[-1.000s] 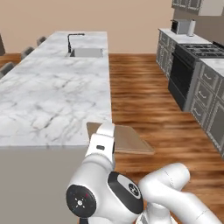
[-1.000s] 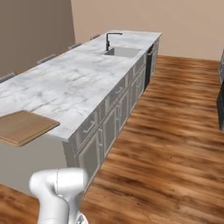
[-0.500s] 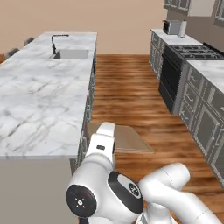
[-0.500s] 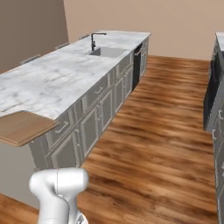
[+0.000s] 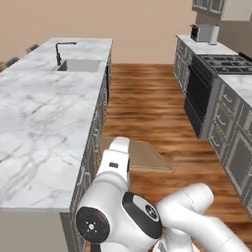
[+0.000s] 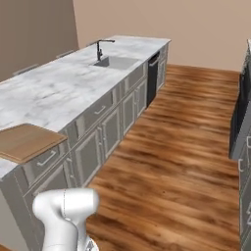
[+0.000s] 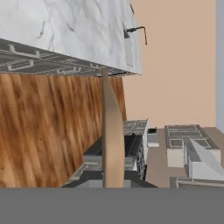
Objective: Move the cutting board and knife to the sink. Then move spray from the cabinet to the counter.
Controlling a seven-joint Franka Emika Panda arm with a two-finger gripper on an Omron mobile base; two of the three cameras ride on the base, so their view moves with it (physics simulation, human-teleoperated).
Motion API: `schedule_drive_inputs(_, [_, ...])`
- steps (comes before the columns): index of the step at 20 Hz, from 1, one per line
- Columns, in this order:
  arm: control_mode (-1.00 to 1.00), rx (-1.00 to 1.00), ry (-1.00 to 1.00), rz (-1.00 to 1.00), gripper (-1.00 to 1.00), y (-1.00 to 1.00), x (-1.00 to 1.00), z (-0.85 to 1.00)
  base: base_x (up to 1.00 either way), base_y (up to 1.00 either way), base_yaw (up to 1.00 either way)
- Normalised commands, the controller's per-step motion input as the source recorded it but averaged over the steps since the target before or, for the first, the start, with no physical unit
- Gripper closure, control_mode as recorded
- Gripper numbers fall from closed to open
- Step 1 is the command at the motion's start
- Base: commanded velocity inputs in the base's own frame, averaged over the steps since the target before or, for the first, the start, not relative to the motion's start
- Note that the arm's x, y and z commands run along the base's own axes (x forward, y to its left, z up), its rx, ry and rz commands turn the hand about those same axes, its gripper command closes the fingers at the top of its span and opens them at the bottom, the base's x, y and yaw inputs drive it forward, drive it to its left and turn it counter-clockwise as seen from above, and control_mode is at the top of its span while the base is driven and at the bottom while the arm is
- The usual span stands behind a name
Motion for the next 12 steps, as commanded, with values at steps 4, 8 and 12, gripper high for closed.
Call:
schedule_drive_inputs(4, [1.00, 0.00, 0.00, 0.00, 1.00, 0.00, 0.00, 0.00, 0.73, -0.29, 0.11])
schedule_drive_inputs(8, [1.00, 0.00, 0.00, 0.00, 1.00, 0.00, 0.00, 0.00, 0.55, -0.59, 0.00])
schedule_drive_inputs(12, [1.00, 0.00, 0.00, 0.00, 1.00, 0.00, 0.00, 0.00, 0.54, -0.55, 0.00])
